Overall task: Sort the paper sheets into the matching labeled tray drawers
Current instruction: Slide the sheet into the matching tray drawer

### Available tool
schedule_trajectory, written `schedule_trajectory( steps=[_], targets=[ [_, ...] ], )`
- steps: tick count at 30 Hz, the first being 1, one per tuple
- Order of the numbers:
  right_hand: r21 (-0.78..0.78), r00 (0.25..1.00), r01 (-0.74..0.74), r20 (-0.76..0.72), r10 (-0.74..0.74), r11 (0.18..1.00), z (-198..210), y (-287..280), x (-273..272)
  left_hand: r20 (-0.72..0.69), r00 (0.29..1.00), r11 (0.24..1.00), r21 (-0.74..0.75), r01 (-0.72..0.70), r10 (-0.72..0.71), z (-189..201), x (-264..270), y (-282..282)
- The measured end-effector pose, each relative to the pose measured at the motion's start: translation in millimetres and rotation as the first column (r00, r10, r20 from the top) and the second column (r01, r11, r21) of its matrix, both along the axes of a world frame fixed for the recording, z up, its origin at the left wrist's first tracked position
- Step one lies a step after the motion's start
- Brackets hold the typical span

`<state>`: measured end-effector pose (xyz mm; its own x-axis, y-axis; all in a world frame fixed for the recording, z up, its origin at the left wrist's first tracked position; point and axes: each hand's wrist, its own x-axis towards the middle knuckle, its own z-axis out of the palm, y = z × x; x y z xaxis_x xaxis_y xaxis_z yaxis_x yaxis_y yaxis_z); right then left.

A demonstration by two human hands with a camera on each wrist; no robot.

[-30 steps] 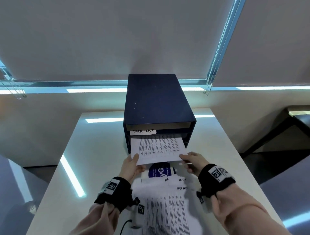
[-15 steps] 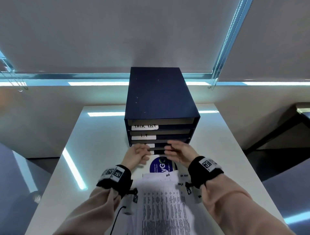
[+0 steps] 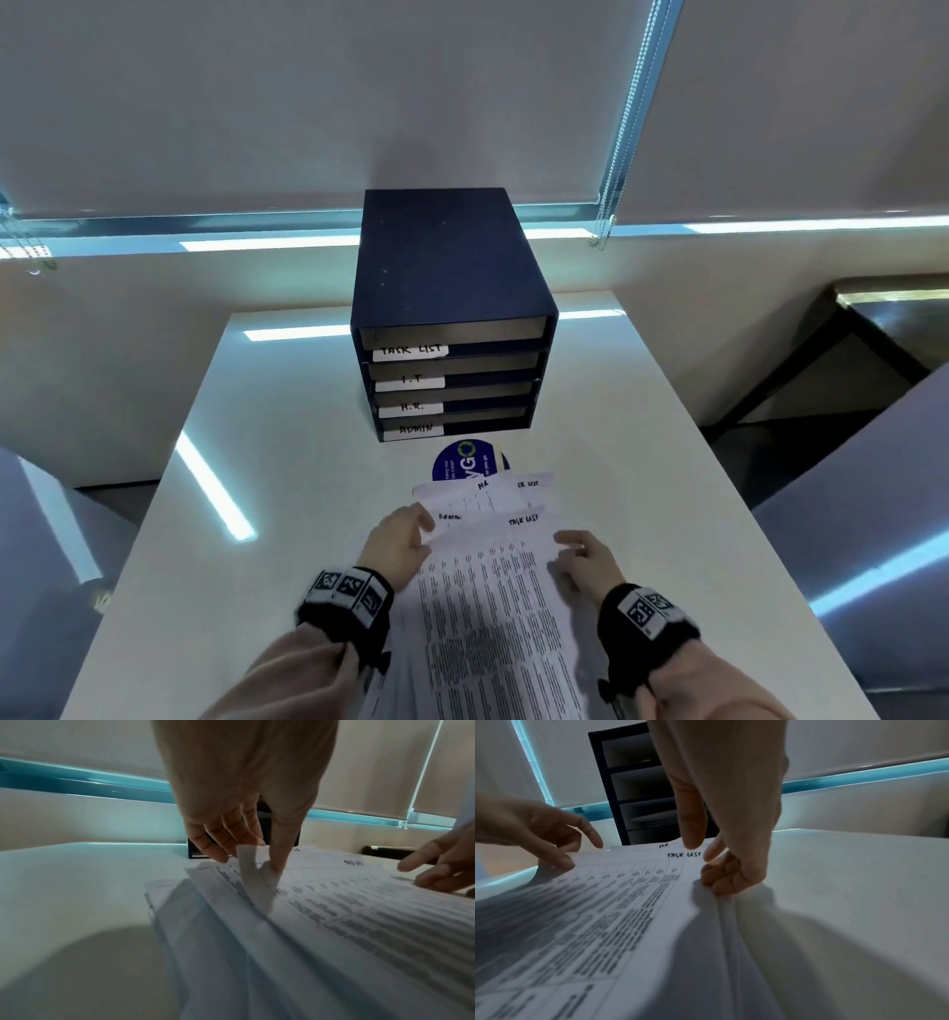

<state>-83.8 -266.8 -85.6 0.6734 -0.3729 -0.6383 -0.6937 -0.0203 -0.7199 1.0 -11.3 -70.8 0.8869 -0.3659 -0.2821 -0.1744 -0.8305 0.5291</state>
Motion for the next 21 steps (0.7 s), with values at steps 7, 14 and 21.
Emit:
schedule_trajectory(
  steps=[7, 14, 21],
  targets=[
    [0.156, 0.991, -0.105, 0.105, 0.089, 0.982, 50.9, 0.9, -3.7, -0.221, 0.972, 0.773, -0.63, -0.076, -0.084, 66.1, -6.6, 7.8],
    [0.397, 0.967, -0.182, 0.238, 0.091, 0.899, 63.7, 6.9, -15.5, -0.631, 0.773, 0.282, -0.733, -0.619, 0.058, 94.2, 27.6, 20.5],
    [0.462, 0.948, -0.187, 0.315, 0.036, 0.867, 83.5, 9.1, -22.8, -0.691, 0.718, 0.347, -0.657, -0.669, 0.076, 114.1, 42.5, 16.3]
  ],
)
